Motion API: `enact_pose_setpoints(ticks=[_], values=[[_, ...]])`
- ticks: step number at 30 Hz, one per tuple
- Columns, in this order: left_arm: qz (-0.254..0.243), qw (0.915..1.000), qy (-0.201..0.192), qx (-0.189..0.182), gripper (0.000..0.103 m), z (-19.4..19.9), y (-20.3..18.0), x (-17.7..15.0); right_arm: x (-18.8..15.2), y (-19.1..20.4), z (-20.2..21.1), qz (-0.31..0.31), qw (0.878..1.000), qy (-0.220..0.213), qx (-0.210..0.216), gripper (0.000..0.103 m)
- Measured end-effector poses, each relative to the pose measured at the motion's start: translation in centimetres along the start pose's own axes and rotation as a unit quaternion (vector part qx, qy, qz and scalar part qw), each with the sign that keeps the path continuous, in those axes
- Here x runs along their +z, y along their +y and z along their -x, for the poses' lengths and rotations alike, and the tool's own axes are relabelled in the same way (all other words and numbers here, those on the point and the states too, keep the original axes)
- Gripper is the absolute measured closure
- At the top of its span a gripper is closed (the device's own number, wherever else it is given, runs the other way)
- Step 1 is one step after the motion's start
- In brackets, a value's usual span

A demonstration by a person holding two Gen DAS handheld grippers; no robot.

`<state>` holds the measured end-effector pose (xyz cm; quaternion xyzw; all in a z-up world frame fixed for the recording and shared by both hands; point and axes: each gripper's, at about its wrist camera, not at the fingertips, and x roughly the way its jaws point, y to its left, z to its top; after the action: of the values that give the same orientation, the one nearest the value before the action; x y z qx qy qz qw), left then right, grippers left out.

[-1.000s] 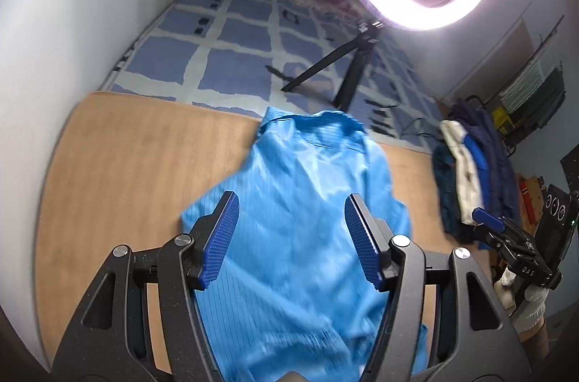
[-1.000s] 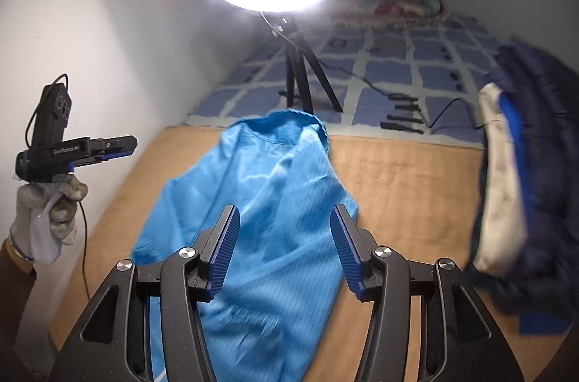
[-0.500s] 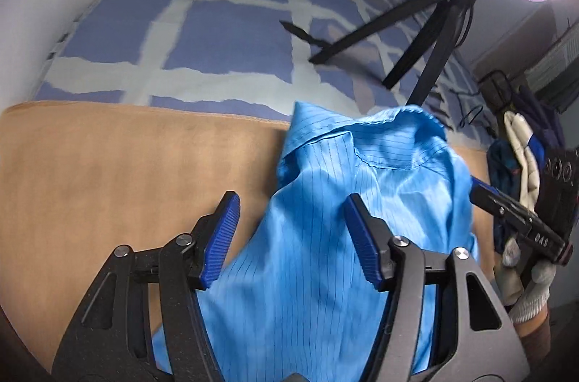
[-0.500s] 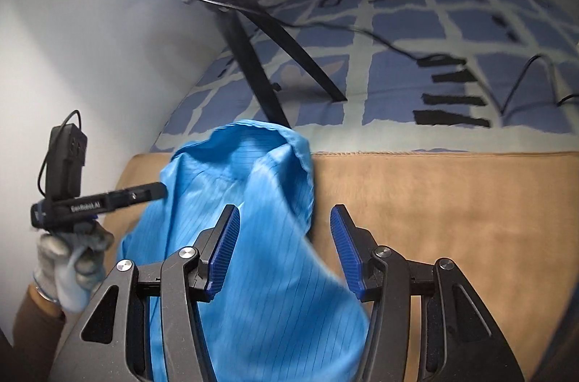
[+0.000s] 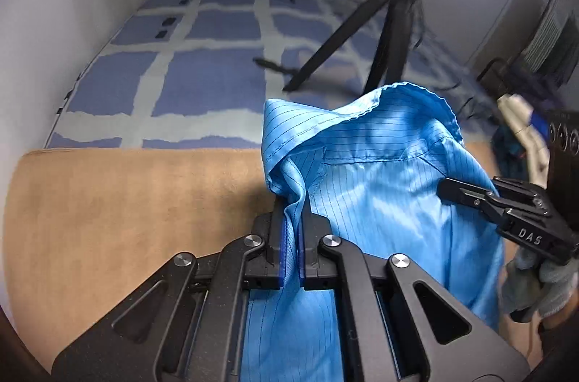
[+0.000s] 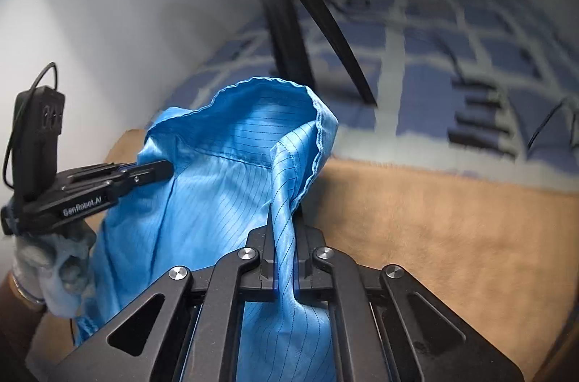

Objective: Fold large clothes

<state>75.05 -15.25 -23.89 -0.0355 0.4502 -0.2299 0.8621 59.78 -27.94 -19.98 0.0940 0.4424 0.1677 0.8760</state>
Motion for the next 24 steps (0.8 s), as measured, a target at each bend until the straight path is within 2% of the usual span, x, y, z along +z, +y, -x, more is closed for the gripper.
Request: enact_pose_setpoints(ticks=[6, 12, 18, 24], values=[[-0.019, 0.9990, -0.039, -0.001, 0.101, 6.2, -1.0, -0.5, -0.4, 3.2, 5.1, 0.034, 0.999, -0.036, -0.001, 0.100], [-0.013, 0.9969, -0.076, -0.014, 0.101, 12.8, -2.3, -3.2, -1.6, 6.7, 9.3, 0.058, 0.996, -0.067, -0.003, 0.100], [-0.020, 0.9957, -0.088, -0.021, 0.102, 19.2, -4.3, -7.9, -5.2, 10.7, 14.1, 0.088, 0.993, -0.076, -0.011, 0.101], [-0.001, 0.9959, -0.083, -0.036, 0.102, 24.4, -5.8, -15.2, -12.2, 14.4, 18.8, 0.095, 0.993, -0.068, -0.010, 0.101]])
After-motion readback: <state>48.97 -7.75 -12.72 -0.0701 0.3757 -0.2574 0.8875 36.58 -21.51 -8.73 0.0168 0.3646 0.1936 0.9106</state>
